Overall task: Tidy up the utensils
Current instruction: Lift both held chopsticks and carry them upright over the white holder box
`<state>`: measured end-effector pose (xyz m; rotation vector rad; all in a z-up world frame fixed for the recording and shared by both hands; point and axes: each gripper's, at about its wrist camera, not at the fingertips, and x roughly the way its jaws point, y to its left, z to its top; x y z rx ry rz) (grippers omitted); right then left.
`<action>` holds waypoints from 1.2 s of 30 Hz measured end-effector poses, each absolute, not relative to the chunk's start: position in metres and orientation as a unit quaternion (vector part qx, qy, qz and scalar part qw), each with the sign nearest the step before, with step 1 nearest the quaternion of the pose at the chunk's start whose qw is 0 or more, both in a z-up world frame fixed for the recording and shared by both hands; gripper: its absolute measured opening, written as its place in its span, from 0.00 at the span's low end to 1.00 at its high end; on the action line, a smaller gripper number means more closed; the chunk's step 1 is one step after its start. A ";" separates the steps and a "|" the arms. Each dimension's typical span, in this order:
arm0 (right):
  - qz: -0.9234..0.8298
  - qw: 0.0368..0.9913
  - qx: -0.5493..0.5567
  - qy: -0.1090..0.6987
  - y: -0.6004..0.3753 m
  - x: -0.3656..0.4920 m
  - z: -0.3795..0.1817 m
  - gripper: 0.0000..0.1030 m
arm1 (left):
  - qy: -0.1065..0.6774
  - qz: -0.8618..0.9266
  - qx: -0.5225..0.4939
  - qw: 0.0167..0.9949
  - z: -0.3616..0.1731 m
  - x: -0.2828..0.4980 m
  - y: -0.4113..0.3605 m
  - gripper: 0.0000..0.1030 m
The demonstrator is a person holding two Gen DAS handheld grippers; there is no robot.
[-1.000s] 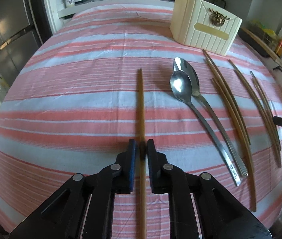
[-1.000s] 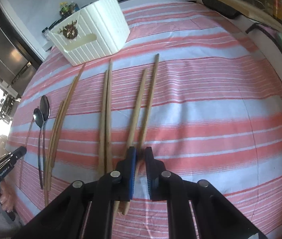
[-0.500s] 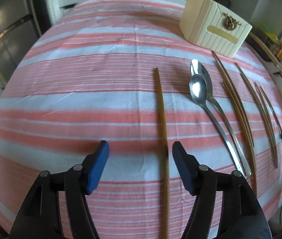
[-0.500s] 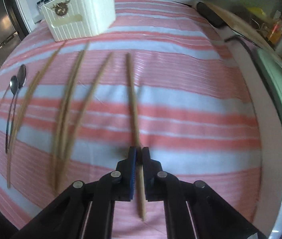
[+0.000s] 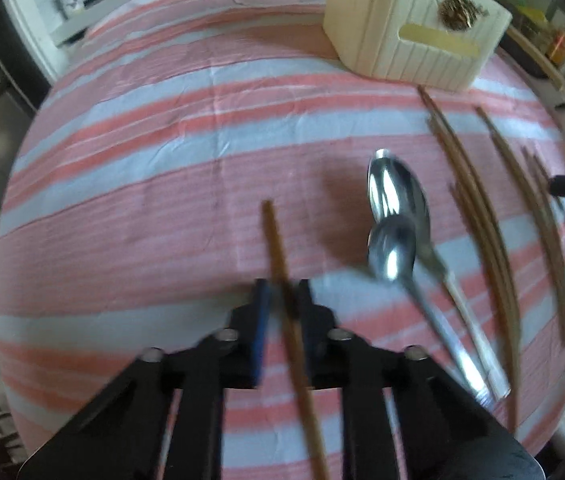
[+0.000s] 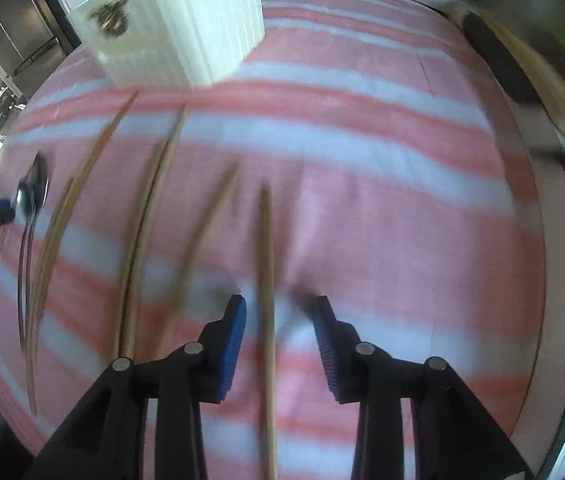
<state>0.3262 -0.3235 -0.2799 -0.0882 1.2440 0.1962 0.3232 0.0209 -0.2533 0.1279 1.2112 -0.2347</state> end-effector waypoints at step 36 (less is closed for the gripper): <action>0.136 0.985 -0.005 0.104 -0.272 0.302 0.015 0.06 | 0.189 -0.157 -0.074 0.966 0.051 0.353 -0.005 0.02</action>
